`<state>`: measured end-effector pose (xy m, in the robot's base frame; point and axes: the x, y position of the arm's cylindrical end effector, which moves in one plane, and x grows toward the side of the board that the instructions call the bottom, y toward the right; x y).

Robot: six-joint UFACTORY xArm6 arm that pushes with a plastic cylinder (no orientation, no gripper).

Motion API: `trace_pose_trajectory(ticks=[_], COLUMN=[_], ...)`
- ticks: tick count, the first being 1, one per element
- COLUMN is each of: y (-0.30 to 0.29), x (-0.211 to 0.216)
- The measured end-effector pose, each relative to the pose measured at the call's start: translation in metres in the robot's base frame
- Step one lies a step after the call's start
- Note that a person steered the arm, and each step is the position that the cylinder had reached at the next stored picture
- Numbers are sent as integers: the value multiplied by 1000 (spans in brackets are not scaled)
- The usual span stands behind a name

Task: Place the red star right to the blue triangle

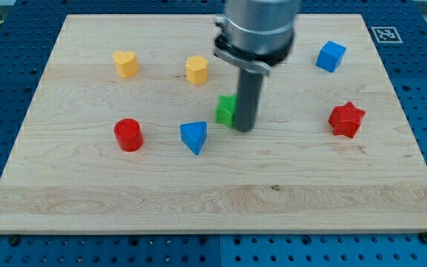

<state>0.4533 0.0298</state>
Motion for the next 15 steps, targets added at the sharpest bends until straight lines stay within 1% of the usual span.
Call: trace_pose_trajectory(ticks=[1, 2, 3, 4, 6, 7, 9, 10, 11, 12, 13, 14, 15], y=[-1, 31, 55, 104, 217, 222, 96, 105, 147, 152, 129, 66, 27], x=[-11, -3, -25, -40, -40, -19, 23, 10, 8, 41, 55, 55, 55])
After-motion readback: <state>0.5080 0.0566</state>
